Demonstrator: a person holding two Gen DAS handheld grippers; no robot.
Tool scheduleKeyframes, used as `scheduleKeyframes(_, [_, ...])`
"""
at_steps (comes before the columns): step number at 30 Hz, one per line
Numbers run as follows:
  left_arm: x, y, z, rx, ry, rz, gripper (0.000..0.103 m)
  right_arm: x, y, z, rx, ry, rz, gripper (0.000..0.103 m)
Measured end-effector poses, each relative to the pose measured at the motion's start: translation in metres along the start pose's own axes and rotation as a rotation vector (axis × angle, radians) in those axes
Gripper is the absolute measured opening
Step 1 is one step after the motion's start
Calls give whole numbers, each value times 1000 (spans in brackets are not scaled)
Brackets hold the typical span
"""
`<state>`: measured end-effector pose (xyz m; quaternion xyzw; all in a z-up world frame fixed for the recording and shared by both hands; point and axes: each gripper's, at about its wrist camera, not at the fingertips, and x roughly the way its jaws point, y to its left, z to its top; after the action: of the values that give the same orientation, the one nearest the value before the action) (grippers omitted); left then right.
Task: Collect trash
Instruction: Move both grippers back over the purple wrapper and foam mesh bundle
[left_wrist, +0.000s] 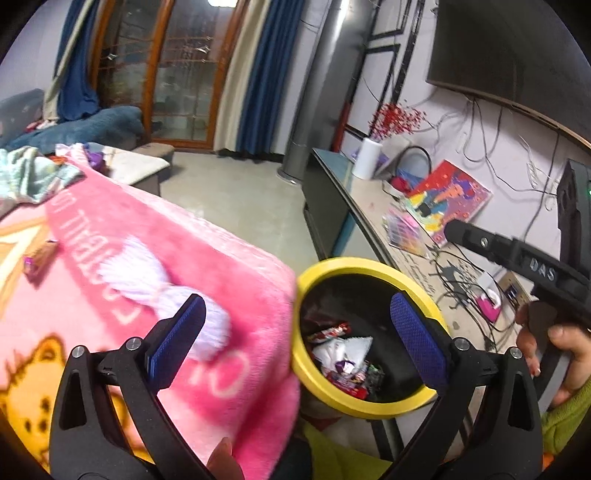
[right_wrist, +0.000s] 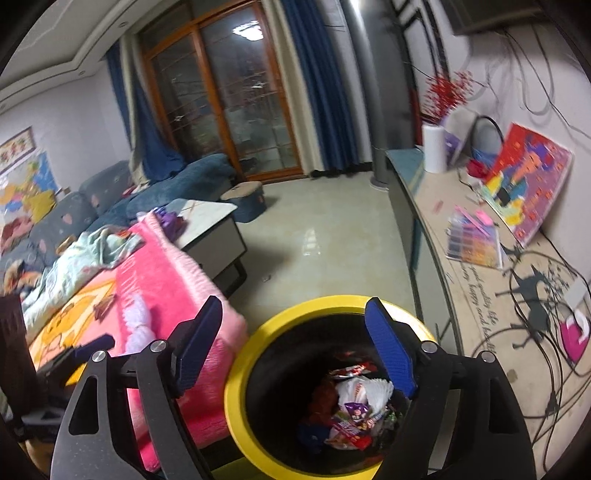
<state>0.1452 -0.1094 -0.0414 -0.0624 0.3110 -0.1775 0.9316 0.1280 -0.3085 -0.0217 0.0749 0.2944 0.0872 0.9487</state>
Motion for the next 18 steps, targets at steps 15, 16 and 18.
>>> scheduleKeyframes(15, [-29, 67, 6, -86, -82, 178, 92, 16, 90, -14, -180, 47, 143, 82])
scheduleKeyframes(16, [-30, 72, 6, -93, -84, 188, 92, 17, 95, -15, -191, 50, 149, 82])
scheduleKeyframes(18, [-34, 79, 6, -105, -92, 205, 92, 19, 107, -17, -215, 59, 167, 82])
